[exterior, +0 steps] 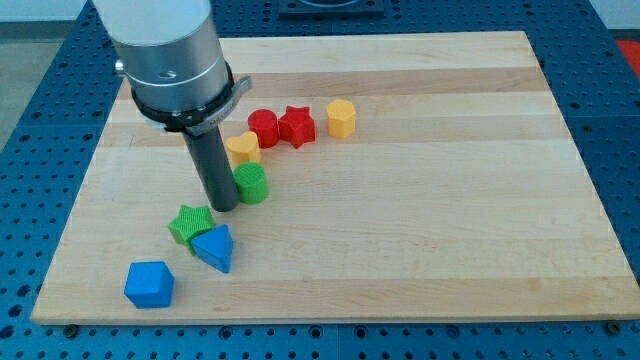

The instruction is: Move your arm towards the blue cube

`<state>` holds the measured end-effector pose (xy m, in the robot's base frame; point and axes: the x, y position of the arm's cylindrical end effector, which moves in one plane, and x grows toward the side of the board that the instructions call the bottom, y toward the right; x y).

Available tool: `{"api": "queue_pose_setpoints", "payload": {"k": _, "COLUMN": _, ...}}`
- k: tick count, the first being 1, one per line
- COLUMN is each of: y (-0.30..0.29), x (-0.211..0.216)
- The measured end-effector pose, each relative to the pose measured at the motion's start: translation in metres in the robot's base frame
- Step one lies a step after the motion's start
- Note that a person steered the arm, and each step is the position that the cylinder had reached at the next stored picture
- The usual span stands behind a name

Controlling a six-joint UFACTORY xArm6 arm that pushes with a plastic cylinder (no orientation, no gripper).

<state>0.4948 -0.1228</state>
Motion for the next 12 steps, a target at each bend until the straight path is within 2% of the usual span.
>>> {"api": "queue_pose_setpoints", "payload": {"k": 3, "y": 0.008, "x": 0.000}}
{"api": "queue_pose_setpoints", "payload": {"k": 4, "y": -0.007, "x": -0.001}}
{"api": "queue_pose_setpoints", "payload": {"k": 6, "y": -0.037, "x": -0.037}}
{"api": "queue_pose_setpoints", "payload": {"k": 7, "y": -0.050, "x": -0.037}}
{"api": "queue_pose_setpoints", "payload": {"k": 10, "y": -0.138, "x": 0.016}}
{"api": "queue_pose_setpoints", "payload": {"k": 11, "y": -0.141, "x": 0.061}}
{"api": "queue_pose_setpoints", "payload": {"k": 12, "y": -0.141, "x": 0.076}}
